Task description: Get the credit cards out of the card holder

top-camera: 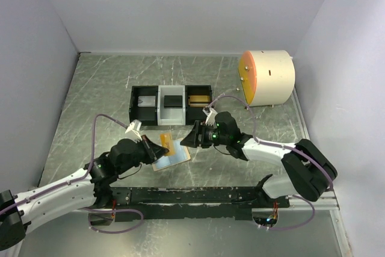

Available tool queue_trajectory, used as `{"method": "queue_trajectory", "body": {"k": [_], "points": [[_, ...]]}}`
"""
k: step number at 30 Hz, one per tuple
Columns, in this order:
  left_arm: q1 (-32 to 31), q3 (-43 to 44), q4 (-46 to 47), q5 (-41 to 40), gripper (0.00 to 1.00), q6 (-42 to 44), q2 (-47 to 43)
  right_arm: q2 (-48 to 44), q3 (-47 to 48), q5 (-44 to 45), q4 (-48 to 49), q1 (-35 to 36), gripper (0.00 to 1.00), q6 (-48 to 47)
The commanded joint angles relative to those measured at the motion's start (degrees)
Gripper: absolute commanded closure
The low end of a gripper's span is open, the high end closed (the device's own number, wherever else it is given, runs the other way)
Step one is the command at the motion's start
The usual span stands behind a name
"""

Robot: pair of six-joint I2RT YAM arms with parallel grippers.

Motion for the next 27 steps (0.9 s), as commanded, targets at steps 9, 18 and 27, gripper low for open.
{"method": "queue_trajectory", "body": {"k": [9, 18, 27], "points": [[-0.31, -0.91, 6.19, 4.21, 0.93, 4.08, -1.43, -2.27, -4.80, -9.53, 20.31, -3.33, 0.43, 7.66], [-0.40, -1.11, 13.96, 9.45, 0.93, 5.77, -0.68, -2.20, -3.14, -14.16, 20.82, -3.33, 0.49, 6.92], [-0.31, 0.55, 14.17, 10.65, 0.93, 6.54, -2.15, -2.92, -1.86, -17.75, 21.51, -3.35, 0.50, 6.28]]}}
